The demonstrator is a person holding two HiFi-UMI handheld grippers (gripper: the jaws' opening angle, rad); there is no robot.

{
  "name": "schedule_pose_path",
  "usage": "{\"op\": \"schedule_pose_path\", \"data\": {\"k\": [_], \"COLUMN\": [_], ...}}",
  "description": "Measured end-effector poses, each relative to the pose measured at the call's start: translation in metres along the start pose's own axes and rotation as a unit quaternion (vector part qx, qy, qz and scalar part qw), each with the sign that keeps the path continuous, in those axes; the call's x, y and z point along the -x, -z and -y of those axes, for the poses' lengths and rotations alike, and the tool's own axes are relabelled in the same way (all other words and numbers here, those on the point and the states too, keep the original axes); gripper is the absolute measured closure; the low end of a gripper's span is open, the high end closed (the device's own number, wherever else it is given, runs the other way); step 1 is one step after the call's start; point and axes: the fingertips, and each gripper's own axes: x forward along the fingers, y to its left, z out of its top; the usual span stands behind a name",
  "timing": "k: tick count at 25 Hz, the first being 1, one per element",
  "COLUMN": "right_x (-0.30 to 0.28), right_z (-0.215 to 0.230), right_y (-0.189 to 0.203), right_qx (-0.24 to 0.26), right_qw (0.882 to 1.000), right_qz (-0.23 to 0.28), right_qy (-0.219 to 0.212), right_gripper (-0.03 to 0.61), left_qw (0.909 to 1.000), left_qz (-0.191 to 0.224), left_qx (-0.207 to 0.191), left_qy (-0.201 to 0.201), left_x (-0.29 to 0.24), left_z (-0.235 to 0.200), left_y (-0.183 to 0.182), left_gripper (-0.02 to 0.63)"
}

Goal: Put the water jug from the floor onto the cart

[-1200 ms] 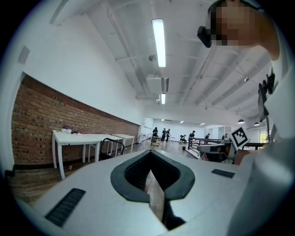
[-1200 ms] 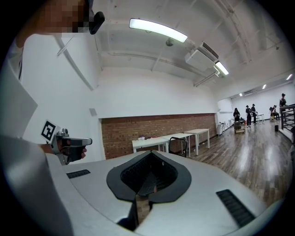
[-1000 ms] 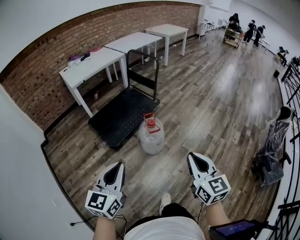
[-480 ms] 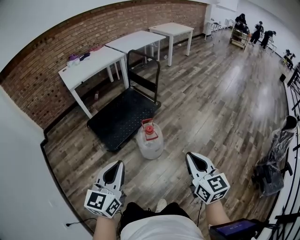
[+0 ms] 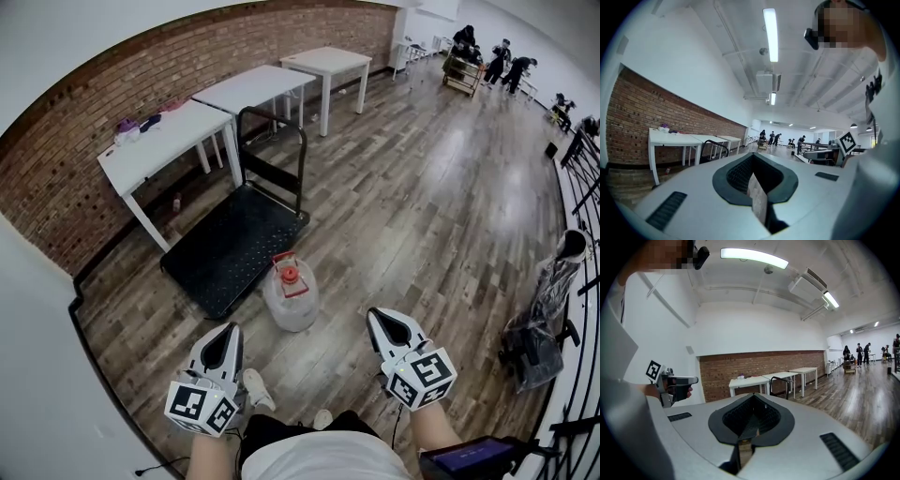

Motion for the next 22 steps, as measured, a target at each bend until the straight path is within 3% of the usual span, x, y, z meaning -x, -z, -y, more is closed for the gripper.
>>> {"op": "schedule_pose_path", "data": {"k": [16,22], "right_x": [-0.145,-0.196], "right_z": [-0.006,-0.016], "right_y": [-0.050,-0.049], "right_qx": [-0.006,0.001], "right_qw": [0.998,0.996], "right_qz": [0.023,0.015], "right_qy": [0.065,0.092], "right_gripper": [0.577,0.577], "left_qw": [0.9986,0.9980], "left_qz": [-0.003,-0.013], "left_qx": [-0.027,-0.027], "left_qy": [0.045,0.055], "left_x": [-0.086,-0.103], "left_z": [-0.145,-0.198], "left_y": [-0.052,-0.056], "left_gripper": [0.614,0.614]}}
